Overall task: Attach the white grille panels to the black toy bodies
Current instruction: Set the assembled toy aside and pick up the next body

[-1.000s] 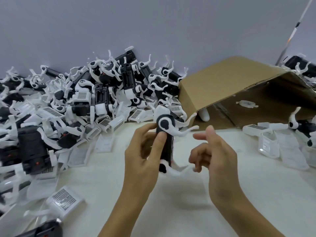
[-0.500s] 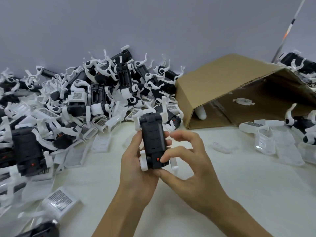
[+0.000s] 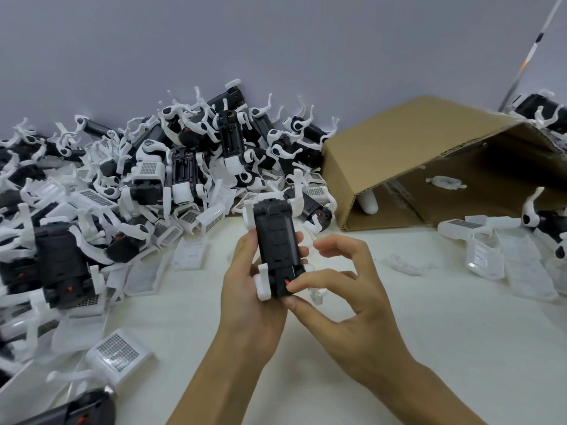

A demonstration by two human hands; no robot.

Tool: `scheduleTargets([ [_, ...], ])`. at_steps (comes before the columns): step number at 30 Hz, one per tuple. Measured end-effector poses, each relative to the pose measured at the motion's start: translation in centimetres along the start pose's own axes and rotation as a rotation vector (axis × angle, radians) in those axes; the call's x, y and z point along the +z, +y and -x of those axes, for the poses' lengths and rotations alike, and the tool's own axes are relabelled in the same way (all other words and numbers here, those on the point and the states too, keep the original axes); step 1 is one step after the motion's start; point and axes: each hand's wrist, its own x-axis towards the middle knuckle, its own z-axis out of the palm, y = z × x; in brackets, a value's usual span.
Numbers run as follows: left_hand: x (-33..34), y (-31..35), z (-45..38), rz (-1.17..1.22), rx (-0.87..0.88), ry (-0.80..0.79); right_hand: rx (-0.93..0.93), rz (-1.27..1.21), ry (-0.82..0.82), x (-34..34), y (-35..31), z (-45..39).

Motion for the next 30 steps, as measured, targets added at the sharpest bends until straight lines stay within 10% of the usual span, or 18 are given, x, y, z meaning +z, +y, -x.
scheduleTargets([
  [30,-0.73,-0.2,-0.57,0.165,0.01,0.0,0.15,-0.004,-0.019,0.01,0.02,-0.01],
])
